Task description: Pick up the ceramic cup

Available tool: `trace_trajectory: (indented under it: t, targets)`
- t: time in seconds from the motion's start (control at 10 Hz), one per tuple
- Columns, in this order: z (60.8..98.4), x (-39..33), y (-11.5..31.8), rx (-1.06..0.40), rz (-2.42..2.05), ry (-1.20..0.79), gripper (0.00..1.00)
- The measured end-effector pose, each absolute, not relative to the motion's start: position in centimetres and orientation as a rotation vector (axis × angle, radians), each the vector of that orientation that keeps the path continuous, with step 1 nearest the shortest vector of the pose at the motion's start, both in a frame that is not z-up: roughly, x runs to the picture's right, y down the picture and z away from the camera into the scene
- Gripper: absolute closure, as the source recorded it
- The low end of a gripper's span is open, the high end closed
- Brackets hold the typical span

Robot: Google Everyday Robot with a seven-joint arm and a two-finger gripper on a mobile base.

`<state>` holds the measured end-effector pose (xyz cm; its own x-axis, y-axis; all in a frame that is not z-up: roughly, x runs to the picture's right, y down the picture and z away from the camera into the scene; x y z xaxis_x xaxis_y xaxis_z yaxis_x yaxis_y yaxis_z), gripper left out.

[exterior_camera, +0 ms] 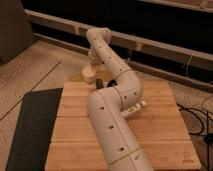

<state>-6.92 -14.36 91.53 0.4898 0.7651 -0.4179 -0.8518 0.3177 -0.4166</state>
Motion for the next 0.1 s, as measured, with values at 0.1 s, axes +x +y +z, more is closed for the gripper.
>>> trace_trajectory:
  t: [0.1]
  targets:
    - [90.32, -7.29, -15.65, -0.627, 1.078, 0.143, 1.00]
